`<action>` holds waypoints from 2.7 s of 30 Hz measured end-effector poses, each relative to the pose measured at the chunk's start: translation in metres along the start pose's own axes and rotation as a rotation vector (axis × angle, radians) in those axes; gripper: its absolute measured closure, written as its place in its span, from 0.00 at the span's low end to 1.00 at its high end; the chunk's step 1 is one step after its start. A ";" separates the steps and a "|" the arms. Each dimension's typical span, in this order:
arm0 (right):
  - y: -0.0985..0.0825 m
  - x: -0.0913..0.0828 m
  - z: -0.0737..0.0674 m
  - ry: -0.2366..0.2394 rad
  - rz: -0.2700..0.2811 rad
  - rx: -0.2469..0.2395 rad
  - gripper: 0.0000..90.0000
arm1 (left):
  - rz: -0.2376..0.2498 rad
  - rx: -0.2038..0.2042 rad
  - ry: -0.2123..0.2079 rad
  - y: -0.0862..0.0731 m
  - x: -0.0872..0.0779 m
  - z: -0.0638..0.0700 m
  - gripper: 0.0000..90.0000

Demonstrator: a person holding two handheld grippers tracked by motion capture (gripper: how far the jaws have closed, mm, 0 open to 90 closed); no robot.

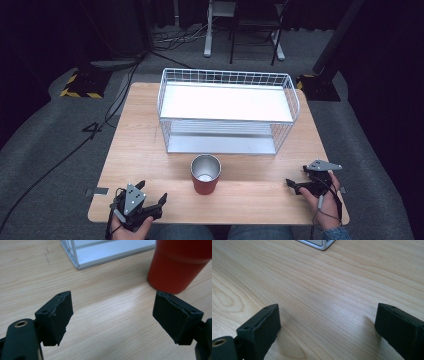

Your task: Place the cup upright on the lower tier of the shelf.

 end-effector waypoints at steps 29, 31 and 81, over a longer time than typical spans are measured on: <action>0.000 0.000 0.000 -0.001 0.001 0.003 0.08 | 0.182 -0.041 -0.176 0.028 0.027 0.062 0.17; 0.000 0.000 0.000 -0.001 0.001 0.002 0.08 | 0.187 -0.043 -0.180 0.030 0.031 0.065 0.17; 0.000 0.000 -0.001 -0.001 0.004 -0.008 0.09 | -0.002 -0.007 -0.039 0.040 0.111 0.099 0.17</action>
Point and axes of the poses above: each handheld gripper's, and its own axes: x roughly forward along the jaws, y roughly out of its top, z roughly to its right, the point moved 3 cm from there along x, roughly forward along the jaws, and after that the axes turned 2 degrees about x, right-handed, at the moved point
